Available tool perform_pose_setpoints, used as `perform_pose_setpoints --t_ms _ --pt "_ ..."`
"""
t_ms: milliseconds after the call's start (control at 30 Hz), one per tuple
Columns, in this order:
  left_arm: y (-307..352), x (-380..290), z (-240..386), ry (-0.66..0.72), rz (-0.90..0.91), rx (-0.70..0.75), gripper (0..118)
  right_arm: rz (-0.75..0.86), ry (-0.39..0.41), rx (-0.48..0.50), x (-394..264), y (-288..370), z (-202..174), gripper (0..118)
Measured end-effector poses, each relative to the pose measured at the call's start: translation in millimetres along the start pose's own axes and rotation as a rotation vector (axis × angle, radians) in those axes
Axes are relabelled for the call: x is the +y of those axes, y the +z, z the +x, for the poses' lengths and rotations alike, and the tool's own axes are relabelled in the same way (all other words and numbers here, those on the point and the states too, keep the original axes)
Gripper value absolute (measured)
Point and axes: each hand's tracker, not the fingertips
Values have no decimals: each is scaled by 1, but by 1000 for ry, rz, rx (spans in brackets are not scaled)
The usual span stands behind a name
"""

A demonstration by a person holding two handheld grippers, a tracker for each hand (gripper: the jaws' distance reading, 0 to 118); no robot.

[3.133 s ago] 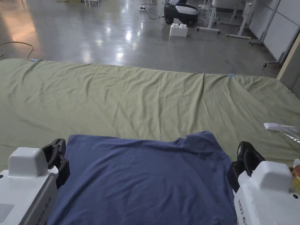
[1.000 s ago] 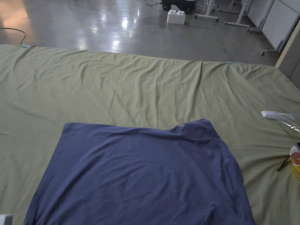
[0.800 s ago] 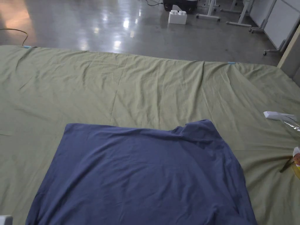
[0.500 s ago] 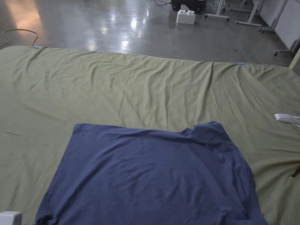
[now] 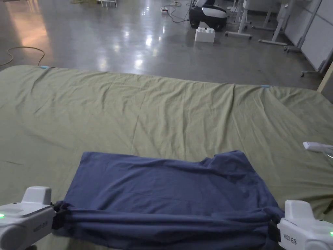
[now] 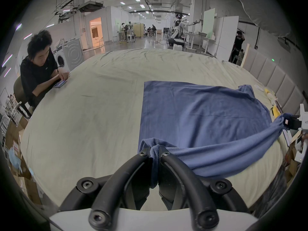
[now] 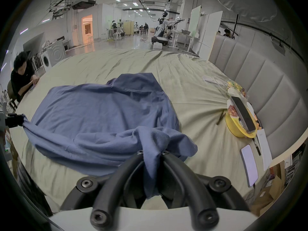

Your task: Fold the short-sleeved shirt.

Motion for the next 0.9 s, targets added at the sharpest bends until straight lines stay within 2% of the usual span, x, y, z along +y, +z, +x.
perform_pose_setpoints --t_ms 267,367,433,500,533,567,600,633,700,867,900 --pt "-44 33 6 27 -46 -3 8 -79 -29 13 11 -53 6 8" --pt "-58 33 7 19 -85 -2 8 -88 -16 10 5 -67 4 10" --pt "-61 31 6 18 -95 2 9 -88 -1 7 -1 -71 2 21" --pt "-60 28 7 28 -110 7 22 -74 28 -17 -4 -66 -3 42" --pt "-58 26 6 34 -110 13 34 -70 29 -27 -6 -61 -4 57" --pt "-54 25 4 34 -94 29 52 -48 16 -39 -8 -55 -5 77" --pt "-48 25 4 33 -72 36 64 -14 -6 -42 -9 -49 -5 86" --pt "-43 25 4 33 -49 30 69 18 -25 -36 -10 -44 -6 88" --pt "-24 26 6 29 37 8 69 101 -54 -12 -9 -27 -9 88" --pt "20 32 25 -23 206 1 69 336 -65 -7 3 22 -33 88" --pt "-1 35 15 -27 255 -8 69 390 -67 -12 8 33 -41 88"
